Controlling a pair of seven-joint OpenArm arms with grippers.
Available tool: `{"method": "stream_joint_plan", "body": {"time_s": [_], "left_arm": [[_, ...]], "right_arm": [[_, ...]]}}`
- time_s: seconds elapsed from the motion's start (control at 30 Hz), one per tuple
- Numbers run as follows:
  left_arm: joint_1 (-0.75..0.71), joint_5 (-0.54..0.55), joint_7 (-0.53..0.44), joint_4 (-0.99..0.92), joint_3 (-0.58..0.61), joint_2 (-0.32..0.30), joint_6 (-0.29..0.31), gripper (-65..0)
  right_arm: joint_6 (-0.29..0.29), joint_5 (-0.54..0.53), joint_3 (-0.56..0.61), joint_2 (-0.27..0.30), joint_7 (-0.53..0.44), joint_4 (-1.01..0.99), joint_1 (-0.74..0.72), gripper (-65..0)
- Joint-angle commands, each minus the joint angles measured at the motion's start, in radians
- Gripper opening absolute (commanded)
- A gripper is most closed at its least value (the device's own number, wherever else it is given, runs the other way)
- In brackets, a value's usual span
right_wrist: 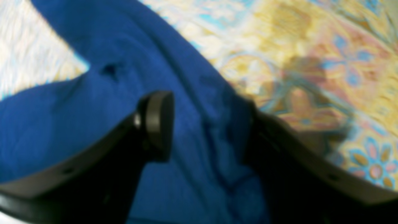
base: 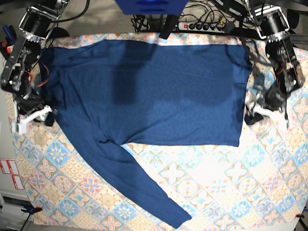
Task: Fold the T-shirt properly
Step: 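Release the shoulders and move both grippers to the shirt's side seams, then grasp the shirt's side edges midway with both grippers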
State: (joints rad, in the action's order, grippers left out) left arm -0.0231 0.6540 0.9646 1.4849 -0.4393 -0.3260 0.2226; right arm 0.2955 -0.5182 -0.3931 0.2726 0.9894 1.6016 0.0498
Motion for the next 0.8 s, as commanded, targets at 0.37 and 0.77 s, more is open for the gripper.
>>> {"method": "stream_joint_plan", "body": {"time_s": [0.37,0.77], "left_arm": [[0.285,-0.135,-0.157,-0.363,0.182,-0.017,0.005,-16.4],[0.427,-0.133,-0.387,-0.749,0.357,-0.012,0.005,-16.5]], "right_arm": [[-0.003,0.168,0.079,0.011,-0.017,0.016,-0.083,-36.2],[-0.003,0.165,0.076,0.011,-0.017,0.016,-0.080,-36.4]]}}
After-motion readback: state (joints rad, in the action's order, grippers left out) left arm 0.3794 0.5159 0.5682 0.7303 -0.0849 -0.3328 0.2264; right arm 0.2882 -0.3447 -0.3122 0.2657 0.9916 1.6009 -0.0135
